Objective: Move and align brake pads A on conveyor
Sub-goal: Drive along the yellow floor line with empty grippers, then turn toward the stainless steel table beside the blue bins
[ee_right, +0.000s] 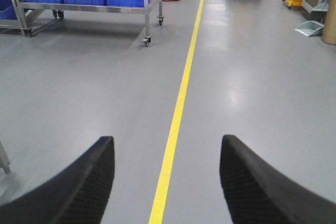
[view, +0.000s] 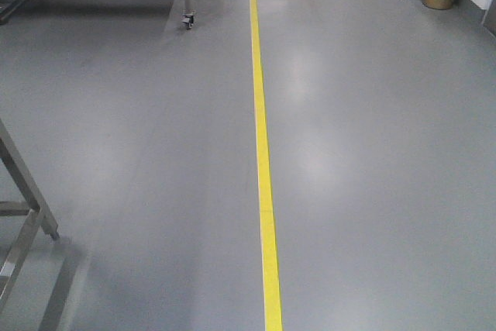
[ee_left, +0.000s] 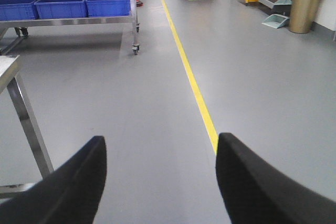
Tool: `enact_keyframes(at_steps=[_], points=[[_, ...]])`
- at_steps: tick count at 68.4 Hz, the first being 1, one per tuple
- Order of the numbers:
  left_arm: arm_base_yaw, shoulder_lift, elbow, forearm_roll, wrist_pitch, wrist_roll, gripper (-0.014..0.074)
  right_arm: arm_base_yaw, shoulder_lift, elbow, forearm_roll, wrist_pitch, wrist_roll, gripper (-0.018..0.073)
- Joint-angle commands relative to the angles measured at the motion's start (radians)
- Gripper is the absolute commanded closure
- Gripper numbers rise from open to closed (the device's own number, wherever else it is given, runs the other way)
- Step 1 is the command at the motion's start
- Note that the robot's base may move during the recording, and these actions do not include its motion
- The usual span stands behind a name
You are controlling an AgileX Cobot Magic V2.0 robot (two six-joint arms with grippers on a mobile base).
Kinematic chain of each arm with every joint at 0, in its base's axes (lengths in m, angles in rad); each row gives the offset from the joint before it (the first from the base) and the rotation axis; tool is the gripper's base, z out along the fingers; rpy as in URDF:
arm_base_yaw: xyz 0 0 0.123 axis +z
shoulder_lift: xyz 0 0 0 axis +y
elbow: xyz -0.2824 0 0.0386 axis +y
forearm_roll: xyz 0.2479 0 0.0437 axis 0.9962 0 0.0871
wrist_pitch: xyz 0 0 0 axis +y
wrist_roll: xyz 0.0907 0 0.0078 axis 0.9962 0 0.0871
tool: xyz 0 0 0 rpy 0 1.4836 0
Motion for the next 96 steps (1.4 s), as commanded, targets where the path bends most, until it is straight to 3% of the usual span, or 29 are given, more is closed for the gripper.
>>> enact_keyframes(at_steps=[1, 96], points=[[-0.003, 0.009, -0.026, -0.004, -0.071, -0.001, 0.0167, -0.006, 0.012, -0.025, 0.001, -0.069, -0.002, 0.0137], [-0.003, 0.009, -0.026, -0.004, -0.071, -0.001, 0.0167, -0.006, 0.012, -0.025, 0.001, -0.069, -0.002, 0.0137]])
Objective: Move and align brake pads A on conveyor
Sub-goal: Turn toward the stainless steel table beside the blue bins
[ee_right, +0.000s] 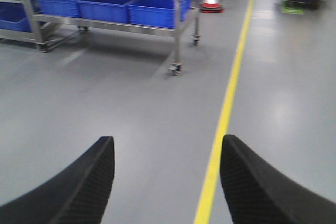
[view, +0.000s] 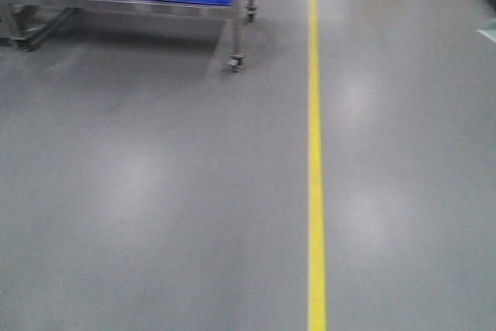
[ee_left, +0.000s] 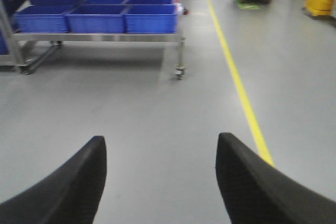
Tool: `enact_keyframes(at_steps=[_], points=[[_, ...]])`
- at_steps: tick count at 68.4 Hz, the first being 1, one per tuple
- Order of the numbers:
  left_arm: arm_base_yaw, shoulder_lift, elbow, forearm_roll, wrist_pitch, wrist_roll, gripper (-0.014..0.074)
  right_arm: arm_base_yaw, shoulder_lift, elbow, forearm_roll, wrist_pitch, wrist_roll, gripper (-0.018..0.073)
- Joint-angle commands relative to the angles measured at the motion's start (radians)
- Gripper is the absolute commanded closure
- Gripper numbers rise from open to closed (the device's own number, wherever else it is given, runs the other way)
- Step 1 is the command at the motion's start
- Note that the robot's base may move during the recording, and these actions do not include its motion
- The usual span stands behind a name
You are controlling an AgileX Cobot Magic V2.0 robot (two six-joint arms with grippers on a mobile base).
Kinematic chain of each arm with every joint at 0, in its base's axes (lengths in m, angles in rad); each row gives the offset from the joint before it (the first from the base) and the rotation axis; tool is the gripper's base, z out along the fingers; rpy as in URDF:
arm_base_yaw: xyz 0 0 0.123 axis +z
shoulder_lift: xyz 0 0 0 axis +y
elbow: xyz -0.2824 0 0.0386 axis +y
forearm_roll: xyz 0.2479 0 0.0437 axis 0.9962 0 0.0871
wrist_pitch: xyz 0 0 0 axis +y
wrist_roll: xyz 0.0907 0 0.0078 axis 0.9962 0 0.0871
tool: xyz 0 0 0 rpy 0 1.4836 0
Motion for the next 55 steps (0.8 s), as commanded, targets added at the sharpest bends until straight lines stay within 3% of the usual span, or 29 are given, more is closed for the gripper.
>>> enact_keyframes(at_steps=[1, 55], points=[[-0.003, 0.009, -0.026, -0.004, -0.071, -0.001, 0.0167, -0.006, 0.012, -0.025, 0.002, -0.069, -0.002, 0.0137], [-0.003, 0.009, -0.026, -0.004, -0.071, -0.001, 0.0167, -0.006, 0.012, -0.025, 0.002, -0.070, -0.002, 0.0137]])
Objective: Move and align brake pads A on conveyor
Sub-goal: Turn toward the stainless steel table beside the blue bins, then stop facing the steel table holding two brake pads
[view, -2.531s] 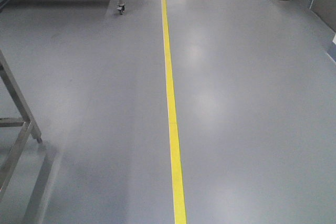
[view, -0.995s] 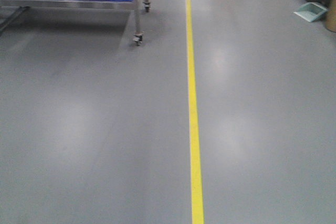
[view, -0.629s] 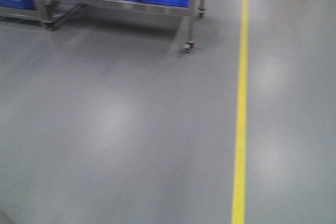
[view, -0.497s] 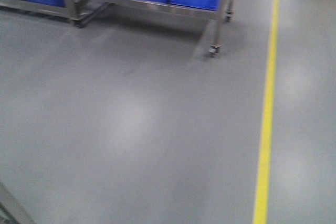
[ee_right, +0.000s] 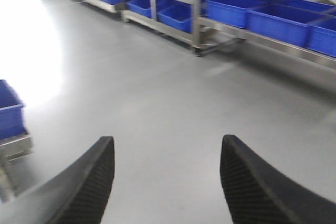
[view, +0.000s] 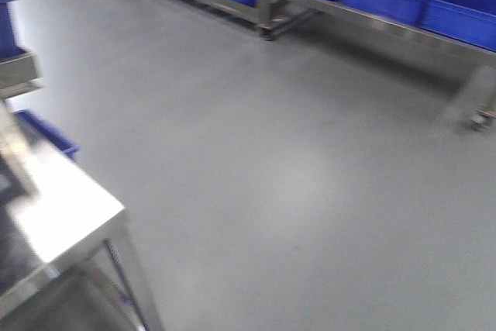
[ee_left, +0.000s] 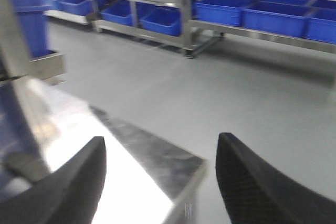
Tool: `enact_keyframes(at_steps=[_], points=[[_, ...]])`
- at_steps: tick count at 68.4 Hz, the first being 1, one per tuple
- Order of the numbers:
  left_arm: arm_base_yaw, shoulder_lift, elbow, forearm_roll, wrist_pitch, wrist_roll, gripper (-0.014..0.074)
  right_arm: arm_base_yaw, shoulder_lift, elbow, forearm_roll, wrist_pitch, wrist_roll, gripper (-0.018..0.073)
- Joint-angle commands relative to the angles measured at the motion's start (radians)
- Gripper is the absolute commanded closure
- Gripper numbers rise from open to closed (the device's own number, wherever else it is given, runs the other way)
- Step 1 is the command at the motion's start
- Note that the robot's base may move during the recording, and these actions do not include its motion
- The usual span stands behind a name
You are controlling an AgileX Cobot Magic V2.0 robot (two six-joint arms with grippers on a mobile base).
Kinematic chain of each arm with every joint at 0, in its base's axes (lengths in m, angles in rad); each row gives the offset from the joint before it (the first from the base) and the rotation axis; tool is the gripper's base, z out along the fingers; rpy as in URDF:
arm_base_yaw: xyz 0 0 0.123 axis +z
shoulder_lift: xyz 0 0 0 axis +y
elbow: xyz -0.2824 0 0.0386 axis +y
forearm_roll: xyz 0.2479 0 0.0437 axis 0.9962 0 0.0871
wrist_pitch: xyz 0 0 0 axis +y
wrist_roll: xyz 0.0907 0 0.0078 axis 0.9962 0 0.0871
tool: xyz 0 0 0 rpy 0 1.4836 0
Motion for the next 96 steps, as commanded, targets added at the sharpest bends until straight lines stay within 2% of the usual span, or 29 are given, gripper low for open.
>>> enact_keyframes(at_steps=[1, 96], points=[[-0.003, 0.009, -0.026, -0.004, -0.071, -0.001, 0.0167, -0.006, 0.012, -0.025, 0.002, -0.070, -0.002, 0.0137], [-0.003, 0.009, -0.026, -0.004, -0.071, -0.001, 0.0167, -0.006, 0.012, -0.025, 0.002, -0.070, -0.002, 0.0137]])
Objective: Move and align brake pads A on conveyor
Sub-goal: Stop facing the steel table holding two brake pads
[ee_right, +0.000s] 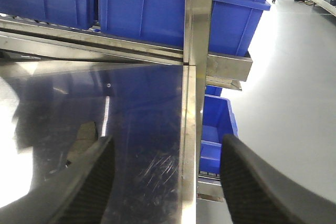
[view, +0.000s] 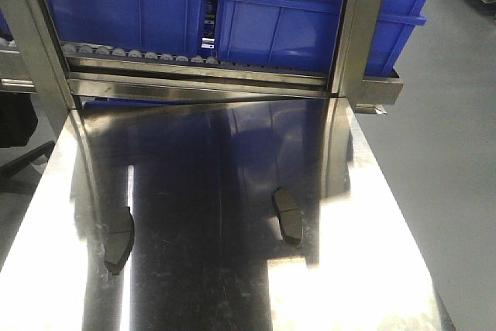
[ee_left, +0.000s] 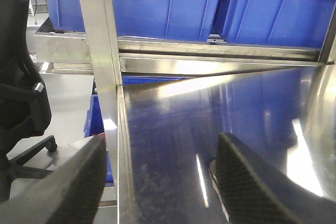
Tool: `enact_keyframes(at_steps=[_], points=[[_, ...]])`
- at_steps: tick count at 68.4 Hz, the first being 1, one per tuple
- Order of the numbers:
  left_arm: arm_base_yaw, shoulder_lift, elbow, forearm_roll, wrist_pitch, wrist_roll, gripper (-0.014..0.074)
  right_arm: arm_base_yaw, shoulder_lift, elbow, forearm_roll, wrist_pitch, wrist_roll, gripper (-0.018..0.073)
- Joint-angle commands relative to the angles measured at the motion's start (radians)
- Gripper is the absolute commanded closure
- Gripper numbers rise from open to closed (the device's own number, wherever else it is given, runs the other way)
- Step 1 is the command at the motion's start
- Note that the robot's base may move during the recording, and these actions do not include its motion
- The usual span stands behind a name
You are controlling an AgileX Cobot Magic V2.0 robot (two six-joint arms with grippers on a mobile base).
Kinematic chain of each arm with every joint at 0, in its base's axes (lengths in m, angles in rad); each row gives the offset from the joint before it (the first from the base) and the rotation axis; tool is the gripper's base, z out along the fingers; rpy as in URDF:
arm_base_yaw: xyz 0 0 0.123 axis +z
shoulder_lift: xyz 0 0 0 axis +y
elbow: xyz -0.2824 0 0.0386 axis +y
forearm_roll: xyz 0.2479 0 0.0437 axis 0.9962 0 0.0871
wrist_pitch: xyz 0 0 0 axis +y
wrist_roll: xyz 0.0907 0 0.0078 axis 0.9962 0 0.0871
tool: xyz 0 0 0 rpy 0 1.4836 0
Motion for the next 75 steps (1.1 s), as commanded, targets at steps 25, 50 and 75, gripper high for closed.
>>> enact_keyframes(at_steps=[25, 50, 75], points=[[-0.003, 0.009, -0.026, -0.004, -0.071, -0.001, 0.0167, -0.006, 0.012, -0.025, 0.002, -0.070, -0.002, 0.0137], [-0.003, 0.009, -0.026, -0.004, -0.071, -0.001, 0.0167, -0.006, 0.012, -0.025, 0.002, -0.070, -0.002, 0.0137], [-0.003, 0.009, -0.026, -0.004, -0.071, -0.001, 0.0167, -0.006, 0.012, -0.025, 0.002, -0.070, -0.002, 0.0137]])
